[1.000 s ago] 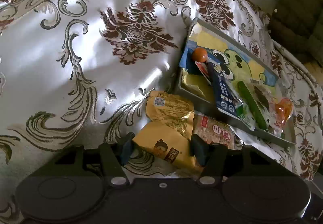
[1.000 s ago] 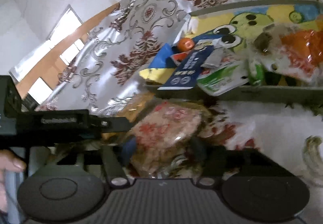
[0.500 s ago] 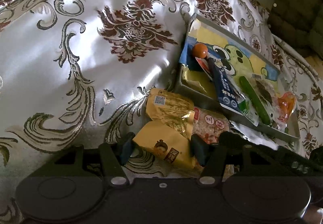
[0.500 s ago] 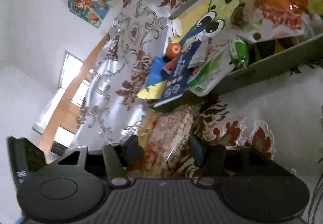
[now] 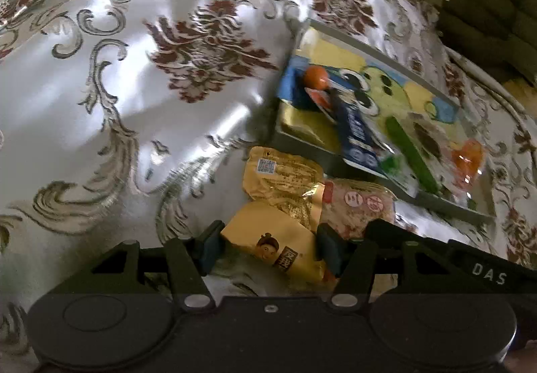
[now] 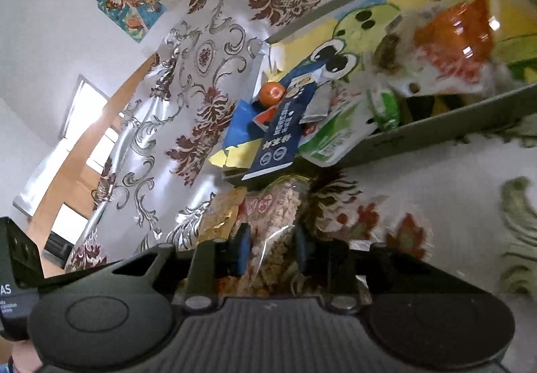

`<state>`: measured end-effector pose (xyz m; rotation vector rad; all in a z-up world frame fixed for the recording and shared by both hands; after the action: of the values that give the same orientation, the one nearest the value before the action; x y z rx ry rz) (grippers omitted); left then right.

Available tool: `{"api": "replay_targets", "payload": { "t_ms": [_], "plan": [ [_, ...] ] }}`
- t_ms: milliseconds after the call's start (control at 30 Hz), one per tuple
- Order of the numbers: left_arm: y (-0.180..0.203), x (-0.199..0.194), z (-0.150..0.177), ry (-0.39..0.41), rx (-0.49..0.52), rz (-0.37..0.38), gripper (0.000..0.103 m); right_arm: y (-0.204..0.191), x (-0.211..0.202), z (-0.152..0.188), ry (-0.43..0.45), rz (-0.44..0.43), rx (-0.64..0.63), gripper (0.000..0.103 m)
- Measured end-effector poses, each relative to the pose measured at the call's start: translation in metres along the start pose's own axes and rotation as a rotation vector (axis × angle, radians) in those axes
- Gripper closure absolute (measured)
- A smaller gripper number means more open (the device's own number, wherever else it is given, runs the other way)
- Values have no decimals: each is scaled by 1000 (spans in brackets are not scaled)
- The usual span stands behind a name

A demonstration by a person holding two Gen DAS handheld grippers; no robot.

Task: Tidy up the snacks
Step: 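Lift and carry the yellow packet and rice cracker bar over the tray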

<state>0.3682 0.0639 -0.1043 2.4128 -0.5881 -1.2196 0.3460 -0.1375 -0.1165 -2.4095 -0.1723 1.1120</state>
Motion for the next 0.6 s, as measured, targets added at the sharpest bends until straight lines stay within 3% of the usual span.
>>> {"api": "replay_targets", "payload": {
  "t_ms": [200, 433, 533, 600],
  "plan": [
    [20, -7, 19, -36, 4, 50, 41, 13, -42, 1, 17, 99, -23, 75],
    [46, -14, 37, -64, 60, 83, 41, 7, -92, 10, 33, 303, -252, 76],
    [53, -13, 39, -64, 86, 83, 41, 2, -99, 17, 30, 332, -325, 76],
    [52, -13, 39, -66, 81, 75, 41, 1, -98, 22, 30, 302, -325, 76]
  ]
}}
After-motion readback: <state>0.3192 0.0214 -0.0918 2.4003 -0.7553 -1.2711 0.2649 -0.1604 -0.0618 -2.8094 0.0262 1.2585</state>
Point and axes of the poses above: each gripper's, at about its wrist camera, not at the fingertips, and x roughly the way its jaws point, y to its right, z to its underside, the point moved 4 cm from there along x, roughly the way its jaws point, and after that the axes turned 14 degrees about z, right-handed, at the moved point
